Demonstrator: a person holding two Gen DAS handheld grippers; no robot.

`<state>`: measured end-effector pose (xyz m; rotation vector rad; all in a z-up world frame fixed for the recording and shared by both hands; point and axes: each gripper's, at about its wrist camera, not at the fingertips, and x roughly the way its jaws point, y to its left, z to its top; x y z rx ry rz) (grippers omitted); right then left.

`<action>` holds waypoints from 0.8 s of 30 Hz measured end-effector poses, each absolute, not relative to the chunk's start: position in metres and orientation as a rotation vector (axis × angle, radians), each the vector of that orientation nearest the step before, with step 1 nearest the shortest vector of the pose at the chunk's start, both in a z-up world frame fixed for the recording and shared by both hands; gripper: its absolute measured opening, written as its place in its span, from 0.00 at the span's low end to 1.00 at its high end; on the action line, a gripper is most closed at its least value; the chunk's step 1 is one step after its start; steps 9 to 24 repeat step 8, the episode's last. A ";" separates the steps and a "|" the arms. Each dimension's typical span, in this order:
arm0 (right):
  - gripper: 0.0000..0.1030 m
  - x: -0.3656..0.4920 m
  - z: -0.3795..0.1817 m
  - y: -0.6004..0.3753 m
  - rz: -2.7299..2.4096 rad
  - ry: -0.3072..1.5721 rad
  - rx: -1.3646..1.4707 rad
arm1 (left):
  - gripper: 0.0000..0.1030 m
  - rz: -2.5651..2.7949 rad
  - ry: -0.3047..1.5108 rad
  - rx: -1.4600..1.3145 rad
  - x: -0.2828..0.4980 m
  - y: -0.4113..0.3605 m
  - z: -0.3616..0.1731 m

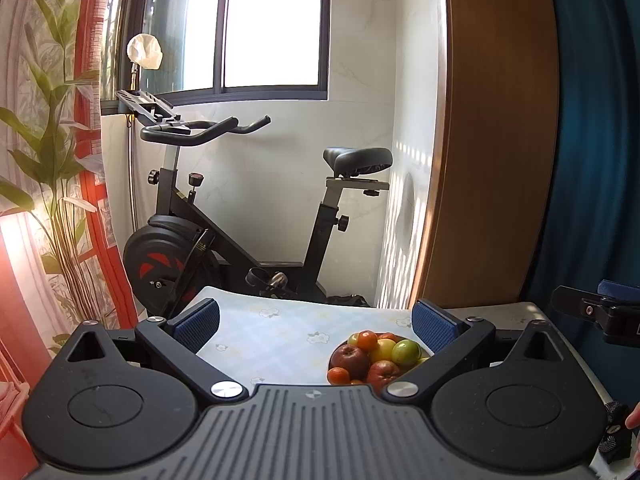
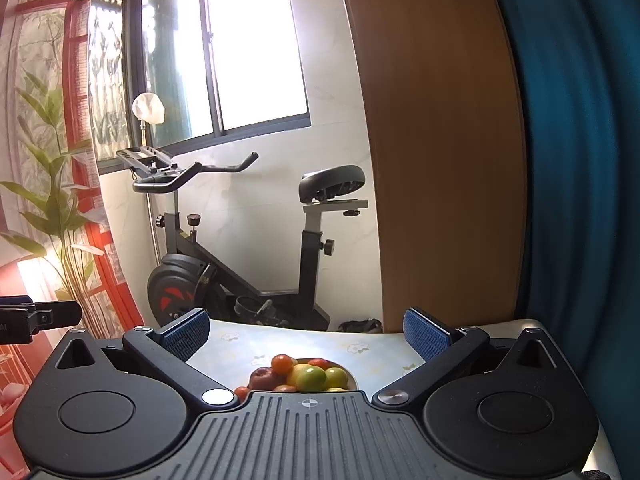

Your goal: Organize fruits

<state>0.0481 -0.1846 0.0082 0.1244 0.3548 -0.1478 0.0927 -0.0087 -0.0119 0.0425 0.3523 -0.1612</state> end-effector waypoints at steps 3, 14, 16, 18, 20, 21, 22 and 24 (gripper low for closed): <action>1.00 0.048 0.009 -0.186 -0.148 0.354 0.126 | 1.00 -0.163 0.347 0.046 0.092 -0.008 -0.012; 1.00 0.049 0.009 -0.187 -0.148 0.355 0.127 | 1.00 -0.164 0.344 0.043 0.093 -0.006 -0.012; 1.00 0.049 0.009 -0.187 -0.148 0.355 0.127 | 1.00 -0.164 0.344 0.043 0.093 -0.006 -0.012; 1.00 0.049 0.009 -0.187 -0.148 0.355 0.127 | 1.00 -0.164 0.344 0.043 0.093 -0.006 -0.012; 1.00 0.049 0.009 -0.187 -0.148 0.355 0.127 | 1.00 -0.164 0.344 0.043 0.093 -0.006 -0.012; 1.00 0.049 0.009 -0.187 -0.148 0.355 0.127 | 1.00 -0.164 0.344 0.043 0.093 -0.006 -0.012; 1.00 0.049 0.009 -0.187 -0.148 0.355 0.127 | 1.00 -0.164 0.344 0.043 0.093 -0.006 -0.012; 1.00 0.049 0.009 -0.187 -0.148 0.355 0.127 | 1.00 -0.164 0.344 0.043 0.093 -0.006 -0.012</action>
